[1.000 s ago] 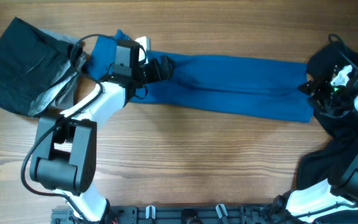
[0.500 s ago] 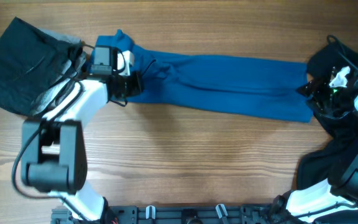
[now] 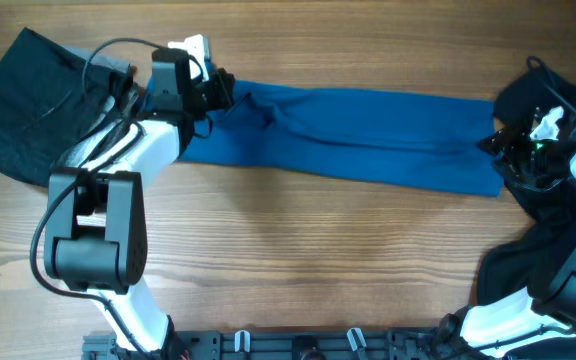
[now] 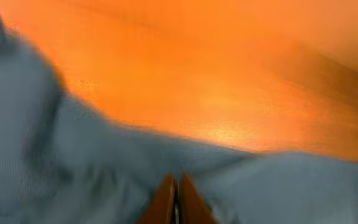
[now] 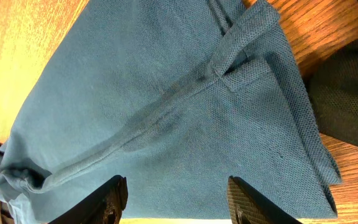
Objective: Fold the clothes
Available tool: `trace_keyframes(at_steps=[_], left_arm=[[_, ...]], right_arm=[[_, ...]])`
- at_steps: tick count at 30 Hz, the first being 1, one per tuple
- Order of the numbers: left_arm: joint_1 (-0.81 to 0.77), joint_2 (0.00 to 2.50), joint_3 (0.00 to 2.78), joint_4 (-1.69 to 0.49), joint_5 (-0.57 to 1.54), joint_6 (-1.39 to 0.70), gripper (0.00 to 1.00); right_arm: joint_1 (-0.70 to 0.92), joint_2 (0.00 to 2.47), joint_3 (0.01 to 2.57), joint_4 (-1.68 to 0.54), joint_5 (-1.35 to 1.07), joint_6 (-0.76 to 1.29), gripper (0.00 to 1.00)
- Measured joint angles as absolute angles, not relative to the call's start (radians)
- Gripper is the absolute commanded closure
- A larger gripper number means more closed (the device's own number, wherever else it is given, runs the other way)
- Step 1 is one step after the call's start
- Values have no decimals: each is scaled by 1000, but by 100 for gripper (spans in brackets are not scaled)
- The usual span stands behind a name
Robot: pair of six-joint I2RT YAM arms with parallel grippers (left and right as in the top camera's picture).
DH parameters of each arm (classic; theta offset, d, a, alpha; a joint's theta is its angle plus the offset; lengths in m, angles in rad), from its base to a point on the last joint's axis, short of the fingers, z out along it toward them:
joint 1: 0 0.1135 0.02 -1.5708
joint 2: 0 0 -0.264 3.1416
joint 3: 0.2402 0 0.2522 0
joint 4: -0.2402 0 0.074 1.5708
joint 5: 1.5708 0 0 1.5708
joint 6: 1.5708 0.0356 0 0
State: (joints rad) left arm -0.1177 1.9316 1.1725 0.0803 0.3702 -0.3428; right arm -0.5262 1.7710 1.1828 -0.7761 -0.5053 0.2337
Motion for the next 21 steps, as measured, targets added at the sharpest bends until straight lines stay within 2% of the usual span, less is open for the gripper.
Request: trace_keyframes(at_steps=[4,6,12,16,21], left_arm=[[-117,1875,1220,-351,386,-303,96],[-117,1874,1208,-445,355,-290,96],[-117,1930,1160,-286,299,-282,96],[-117,1974,1158,-256,273,-282,96],[-117,1996,1150,-14,259,-295,96]], right_arm=[[-526,1771,1183,-782,-505,234,44],[-526,1771,1183,-783,-505,234,44],[-526,1771,1183,-789,-505,234,44],[-526,1771,1183,-792,-505,234,44],[-526,1771,1183,-793,-505,239,44]])
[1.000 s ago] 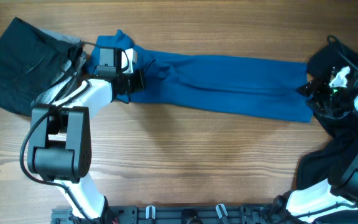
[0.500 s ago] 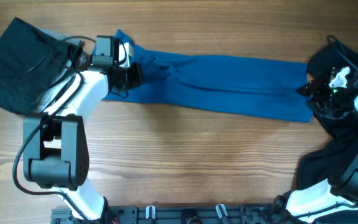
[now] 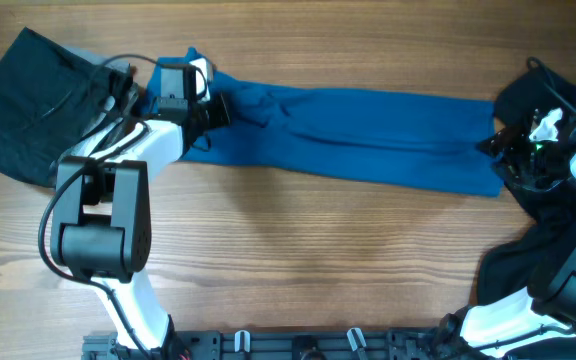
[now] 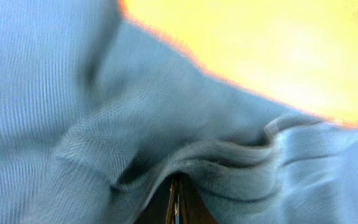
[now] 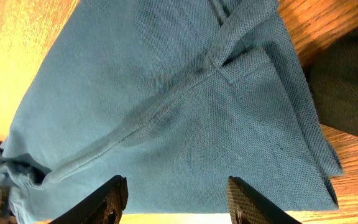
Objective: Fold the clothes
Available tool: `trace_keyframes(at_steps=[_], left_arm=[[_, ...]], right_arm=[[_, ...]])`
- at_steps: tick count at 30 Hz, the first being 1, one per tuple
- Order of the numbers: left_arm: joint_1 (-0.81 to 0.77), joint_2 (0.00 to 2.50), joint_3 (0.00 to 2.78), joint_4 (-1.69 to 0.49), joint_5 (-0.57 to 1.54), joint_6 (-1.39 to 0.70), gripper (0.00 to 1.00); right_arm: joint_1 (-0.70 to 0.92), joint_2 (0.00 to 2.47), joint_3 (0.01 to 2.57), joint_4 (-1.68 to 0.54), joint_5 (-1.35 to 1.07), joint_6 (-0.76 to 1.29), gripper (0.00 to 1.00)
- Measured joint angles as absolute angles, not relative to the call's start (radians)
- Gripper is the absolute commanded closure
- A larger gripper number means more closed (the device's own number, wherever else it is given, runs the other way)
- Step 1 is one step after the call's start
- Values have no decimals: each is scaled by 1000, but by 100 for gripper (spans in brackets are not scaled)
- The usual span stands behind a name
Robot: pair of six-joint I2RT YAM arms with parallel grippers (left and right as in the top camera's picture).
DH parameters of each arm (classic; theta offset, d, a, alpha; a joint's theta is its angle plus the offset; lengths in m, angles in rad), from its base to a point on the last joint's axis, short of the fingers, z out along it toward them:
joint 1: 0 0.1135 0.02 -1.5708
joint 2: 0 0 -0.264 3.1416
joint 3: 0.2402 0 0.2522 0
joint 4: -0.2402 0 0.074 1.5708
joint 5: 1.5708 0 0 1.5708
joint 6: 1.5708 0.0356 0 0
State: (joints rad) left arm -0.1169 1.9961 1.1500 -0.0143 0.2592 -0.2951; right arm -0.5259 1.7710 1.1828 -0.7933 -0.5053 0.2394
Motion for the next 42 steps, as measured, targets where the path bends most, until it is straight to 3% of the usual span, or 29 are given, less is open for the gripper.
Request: trace_keyframes(at_steps=[4,7,14,15,16,18,19,21,23,24,25,28,33,37,39,41,42], left_arm=[[-117,1996,1178,105,310,-313,96],[-115,1987,1240,47,337,-317,93],[-33,1844,1277,-455,297,-267,95],[-21,1831,1276,-543,266,-257,91],[-11,1830,1274,-599,237,-249,64],[-2,1832,1252,-630,195,-233,34],[0,1834,1236,-623,182,-232,23],[1,1843,1196,-590,165,-229,18],[2,1868,1169,-569,144,-223,21],[4,1884,1162,-556,132,-222,28],[9,1898,1160,-542,123,-221,40],[40,1912,1160,-518,112,-222,93],[97,1919,1165,-613,102,-221,96],[109,1919,1171,-749,102,-221,96],[112,1918,1172,-781,102,-221,85],[112,1917,1172,-789,106,-221,44],[111,1917,1172,-784,115,-220,34]], right_arm=[[-526,1771,1183,-793,-505,249,44],[-526,1771,1183,-793,-506,249,44],[-526,1771,1183,-831,-503,247,43],[-526,1771,1183,-837,-499,243,41],[-526,1771,1183,-849,-493,236,38],[-526,1771,1183,-867,-485,228,30],[-526,1771,1183,-873,-483,220,29],[-526,1771,1183,-883,-477,202,28],[-526,1771,1183,-891,-473,188,28],[-526,1771,1183,-892,-470,184,28],[-526,1771,1183,-894,-470,180,28],[-526,1771,1183,-894,-465,177,28],[-526,1771,1173,-901,-390,178,27],[-526,1771,1084,-841,-362,211,21],[-526,1774,1024,-799,-357,231,19],[-527,1761,967,-714,-364,249,18],[-527,1748,949,-674,-367,261,20]])
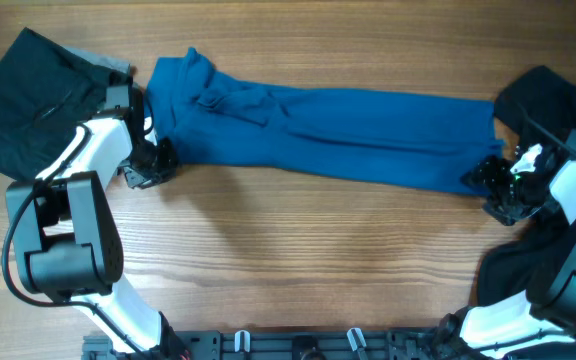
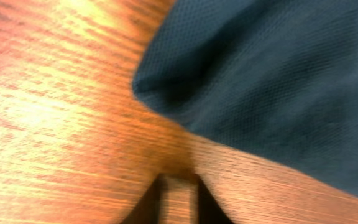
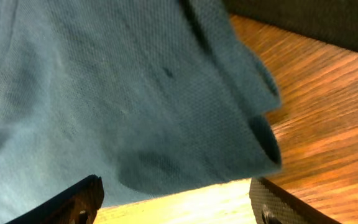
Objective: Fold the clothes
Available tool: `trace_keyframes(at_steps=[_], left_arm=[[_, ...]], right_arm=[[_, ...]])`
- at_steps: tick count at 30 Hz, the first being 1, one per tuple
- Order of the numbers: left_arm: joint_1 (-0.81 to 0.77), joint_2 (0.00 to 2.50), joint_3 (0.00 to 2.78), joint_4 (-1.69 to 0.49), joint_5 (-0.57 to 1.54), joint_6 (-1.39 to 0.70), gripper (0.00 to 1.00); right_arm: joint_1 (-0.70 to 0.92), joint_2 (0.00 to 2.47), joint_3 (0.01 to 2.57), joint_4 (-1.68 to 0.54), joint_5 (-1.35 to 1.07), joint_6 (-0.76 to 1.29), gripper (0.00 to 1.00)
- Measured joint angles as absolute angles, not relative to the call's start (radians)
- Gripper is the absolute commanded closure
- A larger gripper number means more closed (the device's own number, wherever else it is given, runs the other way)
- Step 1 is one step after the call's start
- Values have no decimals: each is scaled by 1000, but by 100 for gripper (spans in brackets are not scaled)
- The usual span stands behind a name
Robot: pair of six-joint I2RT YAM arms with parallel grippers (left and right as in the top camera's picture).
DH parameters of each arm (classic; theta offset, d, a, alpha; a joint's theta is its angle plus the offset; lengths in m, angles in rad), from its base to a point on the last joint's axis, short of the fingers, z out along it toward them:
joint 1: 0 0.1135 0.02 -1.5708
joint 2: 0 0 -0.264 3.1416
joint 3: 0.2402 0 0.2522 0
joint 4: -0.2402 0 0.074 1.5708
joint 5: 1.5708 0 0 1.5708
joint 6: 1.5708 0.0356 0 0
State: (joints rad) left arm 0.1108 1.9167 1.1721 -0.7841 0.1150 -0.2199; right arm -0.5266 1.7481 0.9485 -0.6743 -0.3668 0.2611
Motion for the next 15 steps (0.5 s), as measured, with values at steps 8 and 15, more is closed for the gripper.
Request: trace_keyframes(at_steps=[8,15], left_arm=[[110,1905,1176,-677,150,-222,6],[113,1921,1168,-606,130,-222,96]], right_arm=[[-527,1752,870,-461,-425,327,88],[-526,1753,891,-575,-390,362,93]])
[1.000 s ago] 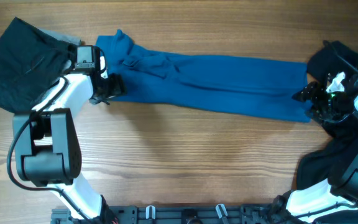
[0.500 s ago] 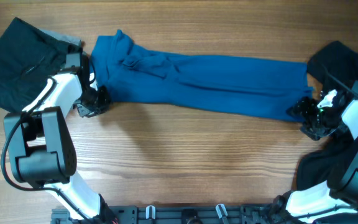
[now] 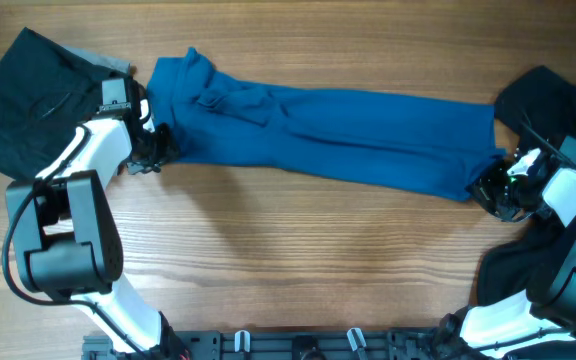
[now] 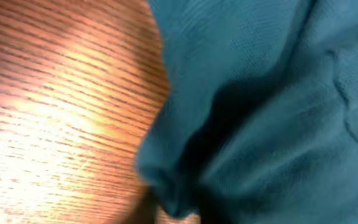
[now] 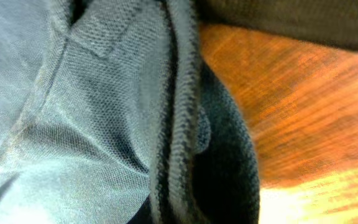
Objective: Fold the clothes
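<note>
Blue trousers [image 3: 338, 130] lie stretched across the table in the overhead view, waist end at the left. My left gripper [image 3: 156, 150] sits at their lower left corner. In the left wrist view that corner [image 4: 166, 186] lies between the dark fingers, and the gripper [image 4: 174, 214] is shut on it. My right gripper [image 3: 486, 187] is at the lower right corner. There the ribbed hem [image 5: 179, 124] fills the right wrist view, pinched at the gripper [image 5: 185, 211], whose fingers are hidden by cloth.
A black garment [image 3: 28, 90] lies at the far left, close behind my left arm. More black cloth [image 3: 538, 100] is heaped at the right edge, under and behind my right arm. Bare wooden table [image 3: 298, 260] runs in front of the trousers.
My left gripper moved from the bare wood just below the trousers onto their lower left corner. My right gripper, then wide open beside the lower right corner, now has the hem pinched in it.
At first my left gripper was shut on the bunched waist end at the upper left, while the right hung open over the right end. Later the waist end lay spread flat and released, with both grippers low beside the near corners. Now each grips a corner.
</note>
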Available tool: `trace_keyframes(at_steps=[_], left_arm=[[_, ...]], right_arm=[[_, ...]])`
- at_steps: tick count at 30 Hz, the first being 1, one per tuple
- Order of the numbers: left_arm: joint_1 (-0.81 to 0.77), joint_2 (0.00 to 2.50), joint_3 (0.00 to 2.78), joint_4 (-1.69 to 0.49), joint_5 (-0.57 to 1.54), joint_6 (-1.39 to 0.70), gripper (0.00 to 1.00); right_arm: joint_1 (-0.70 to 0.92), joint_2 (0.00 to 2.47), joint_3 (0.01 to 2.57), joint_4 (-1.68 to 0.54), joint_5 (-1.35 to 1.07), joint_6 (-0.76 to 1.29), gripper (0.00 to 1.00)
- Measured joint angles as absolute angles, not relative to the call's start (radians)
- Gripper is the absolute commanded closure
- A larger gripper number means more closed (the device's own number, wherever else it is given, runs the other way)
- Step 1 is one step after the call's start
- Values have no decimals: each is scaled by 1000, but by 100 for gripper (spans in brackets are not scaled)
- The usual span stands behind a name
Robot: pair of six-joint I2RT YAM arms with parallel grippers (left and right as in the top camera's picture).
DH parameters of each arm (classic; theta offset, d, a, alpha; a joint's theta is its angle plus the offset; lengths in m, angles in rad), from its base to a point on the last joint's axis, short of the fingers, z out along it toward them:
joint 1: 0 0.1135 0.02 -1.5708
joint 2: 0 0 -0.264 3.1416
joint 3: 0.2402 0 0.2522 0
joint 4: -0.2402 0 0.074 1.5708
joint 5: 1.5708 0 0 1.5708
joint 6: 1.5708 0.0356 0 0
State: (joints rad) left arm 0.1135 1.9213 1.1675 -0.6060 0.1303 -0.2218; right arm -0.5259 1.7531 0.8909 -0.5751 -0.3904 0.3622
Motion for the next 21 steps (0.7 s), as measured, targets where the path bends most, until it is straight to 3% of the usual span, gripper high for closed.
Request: trace_keyframes(at_steps=[3,7,8,10,12,17,18,20,21], left_arm=[[114,1924,1171,-648,131,-221,96],[114,1924,1183,-869,120,-221,96],[114,1925,1180,-945,112,-221,96],[114,1929,1169,-1026,104,-225,58],[114,1934,1164,-1061,102,-230,48],[115,1937,1212,-1144,146,-237,47],[115,1934,1255,-1161,150,-237,51],[115,1919,1358,-1179,155,-234,75],[115,1902,1405,-1173,158,-237,77]], right_arm=[[-526,1753,913,-641,-336,367,94],[-526,1755,964,-729,-244,366,94],[-526,1757,985,-748,-233,366,89],[-526,1757,1010,-751,-219,360,49],[-526,1757,1017,-748,-204,341,40],[-526,1757,1017,-763,-197,320,38],[-526,1757,1017,-764,-197,320,38],[-526,1757,1017,-770,-197,320,38],[-526,1757,1017,-771,-197,320,38]])
